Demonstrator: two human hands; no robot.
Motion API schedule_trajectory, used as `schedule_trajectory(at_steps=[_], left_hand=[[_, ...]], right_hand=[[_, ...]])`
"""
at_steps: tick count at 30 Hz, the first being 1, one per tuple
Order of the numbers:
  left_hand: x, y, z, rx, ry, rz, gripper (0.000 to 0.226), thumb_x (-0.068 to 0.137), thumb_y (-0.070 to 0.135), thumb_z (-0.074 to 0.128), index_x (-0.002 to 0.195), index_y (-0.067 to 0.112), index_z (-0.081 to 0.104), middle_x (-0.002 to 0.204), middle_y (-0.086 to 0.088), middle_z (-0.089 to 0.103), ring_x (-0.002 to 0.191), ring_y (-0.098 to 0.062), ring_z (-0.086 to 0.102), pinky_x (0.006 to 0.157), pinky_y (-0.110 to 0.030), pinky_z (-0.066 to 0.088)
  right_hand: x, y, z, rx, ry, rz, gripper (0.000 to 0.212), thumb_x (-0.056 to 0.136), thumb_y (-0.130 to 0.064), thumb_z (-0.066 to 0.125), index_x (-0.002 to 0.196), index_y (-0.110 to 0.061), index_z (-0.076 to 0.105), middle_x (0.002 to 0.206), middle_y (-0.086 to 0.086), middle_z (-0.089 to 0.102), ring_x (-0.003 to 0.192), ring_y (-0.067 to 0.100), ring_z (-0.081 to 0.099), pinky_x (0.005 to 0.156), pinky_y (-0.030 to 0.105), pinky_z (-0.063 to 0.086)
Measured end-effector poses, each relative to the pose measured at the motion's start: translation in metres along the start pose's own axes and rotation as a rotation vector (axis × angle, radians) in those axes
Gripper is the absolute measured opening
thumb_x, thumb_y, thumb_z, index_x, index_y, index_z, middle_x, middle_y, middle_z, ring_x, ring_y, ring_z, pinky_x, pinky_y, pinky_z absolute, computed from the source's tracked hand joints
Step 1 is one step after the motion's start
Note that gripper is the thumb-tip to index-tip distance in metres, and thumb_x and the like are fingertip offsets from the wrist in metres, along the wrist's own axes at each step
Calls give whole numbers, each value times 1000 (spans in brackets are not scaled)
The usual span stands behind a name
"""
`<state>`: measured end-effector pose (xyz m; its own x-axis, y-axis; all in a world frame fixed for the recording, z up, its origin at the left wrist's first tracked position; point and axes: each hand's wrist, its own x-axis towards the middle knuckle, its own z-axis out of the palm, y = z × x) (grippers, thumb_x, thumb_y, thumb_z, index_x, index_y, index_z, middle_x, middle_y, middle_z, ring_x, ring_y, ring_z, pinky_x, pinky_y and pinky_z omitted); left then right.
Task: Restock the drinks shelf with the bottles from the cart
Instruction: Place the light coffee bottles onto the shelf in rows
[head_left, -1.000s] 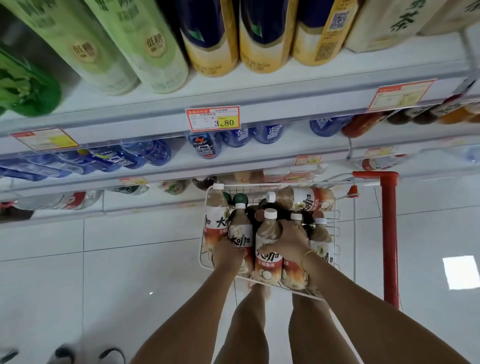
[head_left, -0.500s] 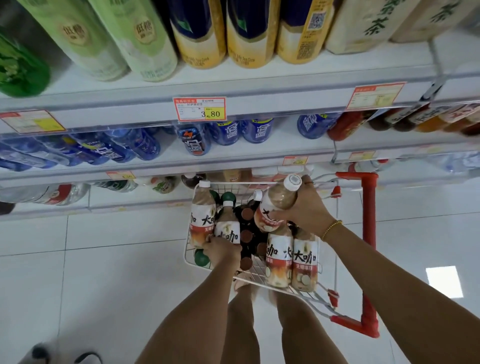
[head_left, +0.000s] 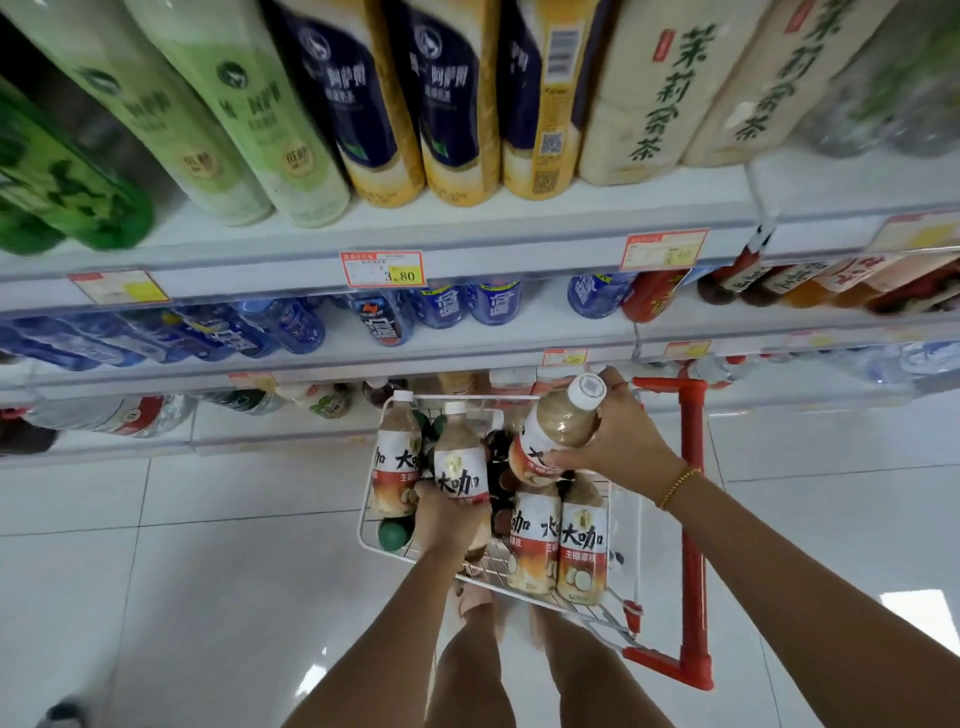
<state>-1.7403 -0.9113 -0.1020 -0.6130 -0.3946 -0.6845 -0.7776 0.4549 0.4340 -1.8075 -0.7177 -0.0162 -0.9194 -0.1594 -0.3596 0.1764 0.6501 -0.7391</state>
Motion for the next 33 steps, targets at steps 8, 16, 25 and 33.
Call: schedule_trajectory(at_steps=[8, 16, 25, 33], left_hand=[[-81, 83, -79, -301, 201, 406, 72, 61, 20, 86, 116, 14, 39, 91, 12, 59, 76, 0, 59, 57, -6, 47], [-179, 158, -179, -565, 345, 807, 71, 63, 9, 85, 117, 22, 40, 103, 19, 57, 88, 19, 57, 68, 1, 44], [-238, 244, -259, -588, 578, 1237, 81, 59, 22, 89, 110, 51, 33, 112, 34, 46, 108, 12, 49, 85, -4, 40], [-219, 322, -278, -411, 467, 1321, 70, 64, 19, 85, 113, 28, 35, 103, 23, 52, 94, 23, 50, 73, 3, 39]], right_hand=[[-28, -83, -91, 112, 59, -242, 63, 41, -47, 82, 97, -57, 53, 115, 3, 56, 112, 22, 53, 101, 43, 44], [-82, -172, -170, 334, 159, -460, 67, 48, -15, 93, 104, -30, 59, 104, -8, 67, 96, 1, 65, 82, 19, 52], [-113, -270, -233, 389, 662, -893, 70, 51, -31, 84, 115, -25, 54, 117, 10, 58, 109, 11, 59, 93, 19, 48], [-43, -294, -276, 47, 728, -952, 69, 56, -34, 85, 111, -48, 47, 110, 3, 41, 102, 17, 52, 95, 31, 45]])
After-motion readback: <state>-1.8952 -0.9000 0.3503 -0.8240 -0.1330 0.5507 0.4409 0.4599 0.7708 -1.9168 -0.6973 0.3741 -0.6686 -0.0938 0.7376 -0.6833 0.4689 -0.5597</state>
